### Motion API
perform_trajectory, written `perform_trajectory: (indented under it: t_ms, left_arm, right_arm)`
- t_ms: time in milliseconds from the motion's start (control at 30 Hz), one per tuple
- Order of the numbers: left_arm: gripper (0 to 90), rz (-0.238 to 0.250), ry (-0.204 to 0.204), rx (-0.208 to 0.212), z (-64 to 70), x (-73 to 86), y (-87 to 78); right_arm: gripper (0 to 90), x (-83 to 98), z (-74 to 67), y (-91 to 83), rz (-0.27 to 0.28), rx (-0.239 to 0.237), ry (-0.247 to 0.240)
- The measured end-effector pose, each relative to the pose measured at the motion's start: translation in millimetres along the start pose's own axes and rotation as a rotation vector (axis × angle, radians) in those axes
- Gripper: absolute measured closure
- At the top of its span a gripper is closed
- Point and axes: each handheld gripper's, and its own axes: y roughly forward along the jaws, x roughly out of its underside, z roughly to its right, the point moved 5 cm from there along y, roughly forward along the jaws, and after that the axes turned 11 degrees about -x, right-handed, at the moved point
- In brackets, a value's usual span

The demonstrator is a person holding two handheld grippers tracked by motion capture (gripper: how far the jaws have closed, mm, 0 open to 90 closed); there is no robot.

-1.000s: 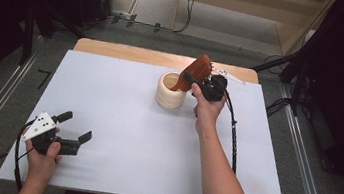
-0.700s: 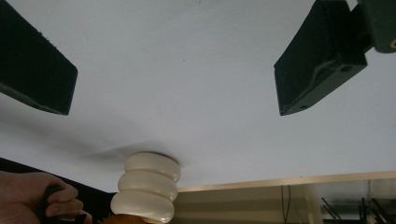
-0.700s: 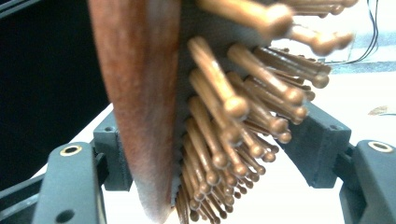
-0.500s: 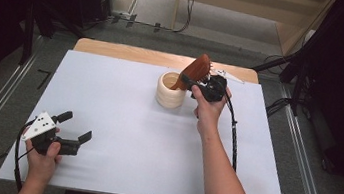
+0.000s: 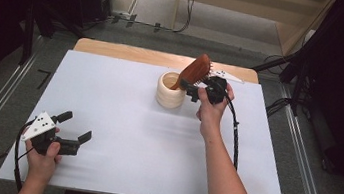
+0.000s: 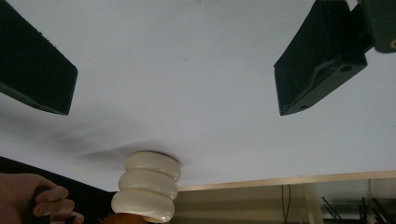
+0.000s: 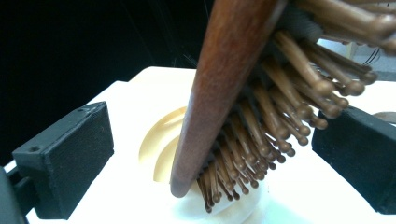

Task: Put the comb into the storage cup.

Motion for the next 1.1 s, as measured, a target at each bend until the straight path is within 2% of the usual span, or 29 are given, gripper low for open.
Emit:
perform_trajectory:
  t_ms: [700,1100]
  left_arm:
    - [0.0,-0.002,0.004,0.001,0.5,0.1,0.2]
    - [0.0,-0.006,0.012,-0.002,1.4,0.4,0.4]
  right_arm:
    - [0.0,5.9,-5.7,-21.8,-0.009,0.022,-0.067]
    - [0.0,23.0,-9.3,-40.7,-0.02,0.023,-0.102]
